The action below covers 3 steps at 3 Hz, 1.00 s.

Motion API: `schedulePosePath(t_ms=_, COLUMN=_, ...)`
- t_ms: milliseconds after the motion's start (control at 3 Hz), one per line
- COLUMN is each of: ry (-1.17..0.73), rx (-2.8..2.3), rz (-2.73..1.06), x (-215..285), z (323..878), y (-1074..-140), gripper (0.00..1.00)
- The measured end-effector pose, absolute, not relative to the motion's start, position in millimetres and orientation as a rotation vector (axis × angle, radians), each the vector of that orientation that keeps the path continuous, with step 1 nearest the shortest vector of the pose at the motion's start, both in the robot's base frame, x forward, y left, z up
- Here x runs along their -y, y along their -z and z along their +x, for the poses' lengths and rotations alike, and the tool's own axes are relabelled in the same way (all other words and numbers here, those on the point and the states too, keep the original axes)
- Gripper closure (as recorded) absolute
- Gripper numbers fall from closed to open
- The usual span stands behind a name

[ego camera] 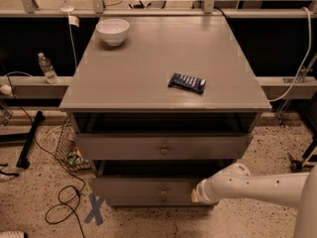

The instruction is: Close middle drawer

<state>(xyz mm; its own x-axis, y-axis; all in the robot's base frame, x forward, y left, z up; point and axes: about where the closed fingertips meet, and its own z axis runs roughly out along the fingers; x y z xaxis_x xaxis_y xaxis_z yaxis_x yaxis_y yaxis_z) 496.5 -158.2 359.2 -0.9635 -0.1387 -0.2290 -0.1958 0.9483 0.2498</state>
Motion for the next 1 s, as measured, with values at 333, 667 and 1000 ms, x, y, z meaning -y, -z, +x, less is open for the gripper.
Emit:
schedulePosePath(t_ms=333, ry=-0.426, rx=-2.752, rz=-0.201, x=161.0, z=533.8, y=-368.2, gripper=1.00)
schedulePosePath(t_ms=667, ry=-0.427, rx=-2.745, rz=-0.199, x=161.0, z=535.1, y=-369.0, gripper=1.00)
schedulePosePath(t_ms=1000, ry=-0.456, rx=-2.642, rz=-0.226, x=152.2, z=562.0, y=-386.7, gripper=1.00)
